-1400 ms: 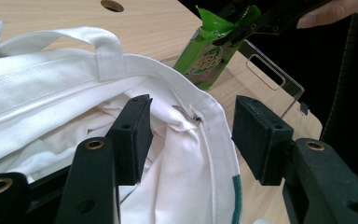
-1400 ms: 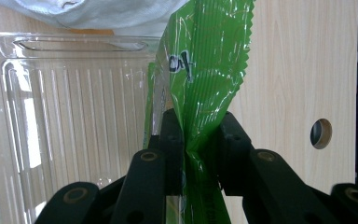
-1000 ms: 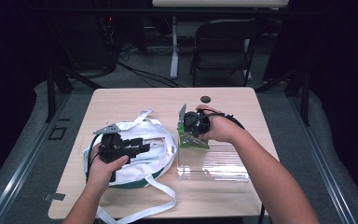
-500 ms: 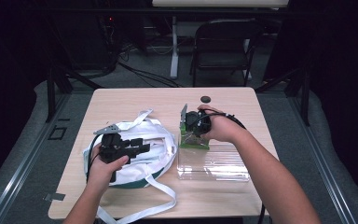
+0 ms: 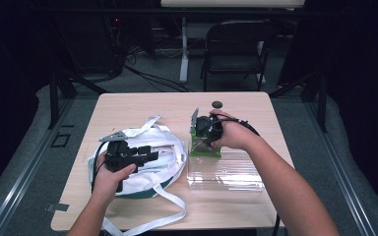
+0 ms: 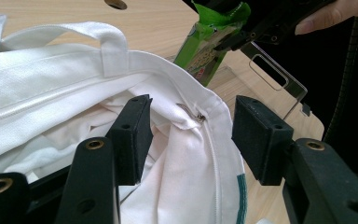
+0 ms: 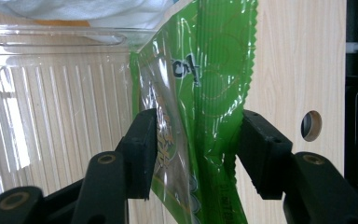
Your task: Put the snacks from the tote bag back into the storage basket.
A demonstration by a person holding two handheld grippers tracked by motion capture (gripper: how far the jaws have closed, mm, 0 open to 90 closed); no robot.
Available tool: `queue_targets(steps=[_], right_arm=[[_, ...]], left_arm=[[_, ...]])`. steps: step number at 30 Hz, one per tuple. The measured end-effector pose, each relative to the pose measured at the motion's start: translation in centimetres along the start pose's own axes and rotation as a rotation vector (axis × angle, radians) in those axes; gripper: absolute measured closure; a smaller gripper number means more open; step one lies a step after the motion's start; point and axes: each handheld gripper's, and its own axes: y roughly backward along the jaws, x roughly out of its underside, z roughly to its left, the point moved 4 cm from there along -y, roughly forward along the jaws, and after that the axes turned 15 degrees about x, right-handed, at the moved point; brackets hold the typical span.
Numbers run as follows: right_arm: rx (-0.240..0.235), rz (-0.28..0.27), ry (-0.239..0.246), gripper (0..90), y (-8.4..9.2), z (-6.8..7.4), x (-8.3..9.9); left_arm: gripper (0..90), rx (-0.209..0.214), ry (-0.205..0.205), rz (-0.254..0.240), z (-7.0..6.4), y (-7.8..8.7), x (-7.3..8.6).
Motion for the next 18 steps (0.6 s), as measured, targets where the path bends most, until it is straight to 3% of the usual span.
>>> queue_targets(steps=[6,18], right_arm=[[0.007,0.000,-0.011,46.1,0.04,-0.17,-0.02],[0.026,-0.031,-0.078,39.8,0.23,-0.90,-0.03]], left_arm=[[46.5,-0.008,0.006,-0.004,0.23,0.03,-0.02],[45.5,-0.022,0.006,-0.001,0.58,-0.10,-0.21]])
